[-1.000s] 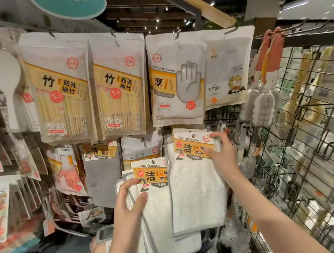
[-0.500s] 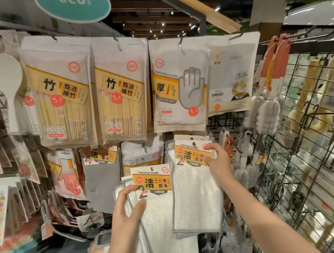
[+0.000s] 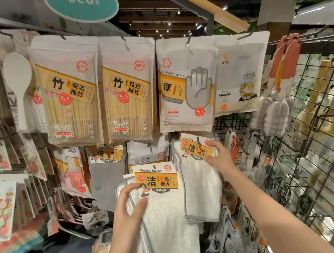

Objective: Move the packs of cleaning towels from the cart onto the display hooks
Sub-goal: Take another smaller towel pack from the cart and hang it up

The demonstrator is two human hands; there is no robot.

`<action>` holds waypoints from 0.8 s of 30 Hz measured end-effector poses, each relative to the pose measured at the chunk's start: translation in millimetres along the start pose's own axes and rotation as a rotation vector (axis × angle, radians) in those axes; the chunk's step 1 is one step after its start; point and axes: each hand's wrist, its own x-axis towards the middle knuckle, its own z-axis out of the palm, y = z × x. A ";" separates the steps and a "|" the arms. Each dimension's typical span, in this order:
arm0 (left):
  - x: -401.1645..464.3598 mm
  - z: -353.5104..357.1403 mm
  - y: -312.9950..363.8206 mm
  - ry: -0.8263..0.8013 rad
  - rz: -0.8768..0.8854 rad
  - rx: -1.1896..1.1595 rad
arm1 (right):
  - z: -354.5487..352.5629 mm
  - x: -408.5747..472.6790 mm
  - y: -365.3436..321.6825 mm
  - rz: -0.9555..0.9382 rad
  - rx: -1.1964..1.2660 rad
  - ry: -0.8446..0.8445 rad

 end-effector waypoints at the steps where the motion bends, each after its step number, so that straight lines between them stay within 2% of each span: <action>1: -0.9 -0.1 0.7 0.000 -0.001 -0.007 | -0.7 -0.7 0.2 0.012 -0.014 -0.008; 12: -10.7 -9.4 8.4 0.004 -0.011 -0.046 | -6.0 -9.8 -8.6 0.017 -0.134 -0.083; 17: -17.2 -19.2 10.0 0.008 -0.009 -0.040 | -1.4 -16.2 -9.9 0.097 -0.204 -0.143; 24: -25.6 -31.4 9.7 0.017 -0.029 -0.049 | 4.1 -46.3 -1.1 0.098 -0.216 -0.096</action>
